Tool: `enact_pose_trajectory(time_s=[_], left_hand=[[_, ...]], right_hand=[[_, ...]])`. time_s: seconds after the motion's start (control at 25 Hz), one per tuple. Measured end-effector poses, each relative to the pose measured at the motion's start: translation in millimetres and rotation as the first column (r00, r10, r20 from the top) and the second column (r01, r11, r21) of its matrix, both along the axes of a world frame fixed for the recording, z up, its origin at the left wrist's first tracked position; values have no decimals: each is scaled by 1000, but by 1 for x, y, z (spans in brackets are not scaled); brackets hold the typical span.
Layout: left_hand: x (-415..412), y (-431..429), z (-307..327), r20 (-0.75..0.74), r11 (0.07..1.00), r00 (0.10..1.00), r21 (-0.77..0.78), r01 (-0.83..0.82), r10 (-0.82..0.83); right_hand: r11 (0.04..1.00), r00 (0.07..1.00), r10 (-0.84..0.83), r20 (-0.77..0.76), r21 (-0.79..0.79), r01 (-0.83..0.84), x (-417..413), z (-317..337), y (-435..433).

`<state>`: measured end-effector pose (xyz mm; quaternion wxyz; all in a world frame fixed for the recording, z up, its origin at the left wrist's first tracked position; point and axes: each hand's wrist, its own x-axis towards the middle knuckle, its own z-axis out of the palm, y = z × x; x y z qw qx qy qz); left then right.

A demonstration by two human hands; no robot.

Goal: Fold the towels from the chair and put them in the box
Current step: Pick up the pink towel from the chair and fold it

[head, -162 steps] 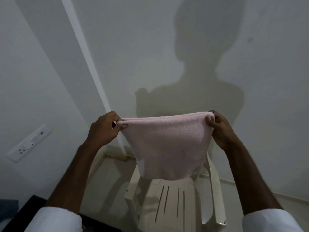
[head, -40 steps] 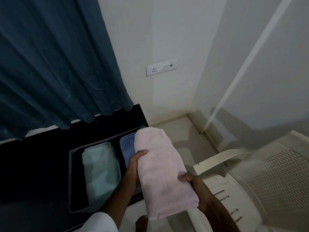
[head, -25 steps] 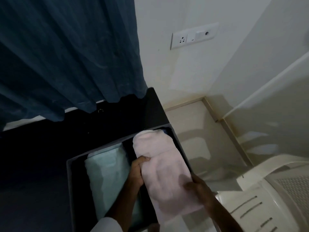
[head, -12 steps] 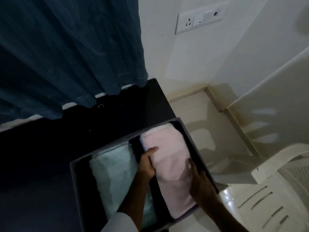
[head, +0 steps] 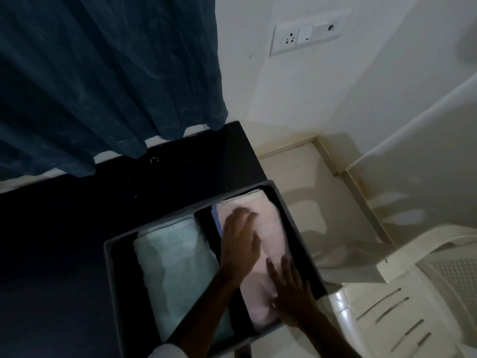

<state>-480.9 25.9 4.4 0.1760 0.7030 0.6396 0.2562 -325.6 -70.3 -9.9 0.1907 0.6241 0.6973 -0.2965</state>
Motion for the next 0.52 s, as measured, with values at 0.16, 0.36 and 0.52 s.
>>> enact_pose_trajectory(time_s=[0.16, 0.36, 0.52], left_hand=[[11, 31, -44, -215, 956, 941, -193, 219, -260], [13, 34, -84, -268, 965, 933, -177, 196, -239], [13, 34, -84, -252, 959, 936, -205, 197, -247]], right_hand=[[999, 1000, 20, 18, -39, -19, 6, -10, 1], [997, 999, 13, 31, 75, -15, -1, -40, 6], [997, 996, -66, 55, -39, 68, 1, -40, 3]])
